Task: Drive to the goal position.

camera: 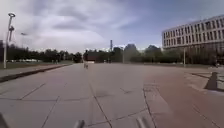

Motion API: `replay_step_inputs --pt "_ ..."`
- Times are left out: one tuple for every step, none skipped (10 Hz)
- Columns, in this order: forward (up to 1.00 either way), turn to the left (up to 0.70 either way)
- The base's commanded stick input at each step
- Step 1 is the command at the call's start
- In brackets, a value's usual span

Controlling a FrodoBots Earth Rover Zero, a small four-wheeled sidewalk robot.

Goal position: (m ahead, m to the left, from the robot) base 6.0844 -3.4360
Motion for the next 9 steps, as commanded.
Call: replay_step_inputs --pt "1.0 0.0" --pt "1.0 0.0" --pt "1.0 0.0" --pt "1.0 0.0" --pt "1.0 0.0" --pt "1.0 0.0" --pt "1.0 0.0" --pt "1.0 0.0" --pt "1.0 0.0"
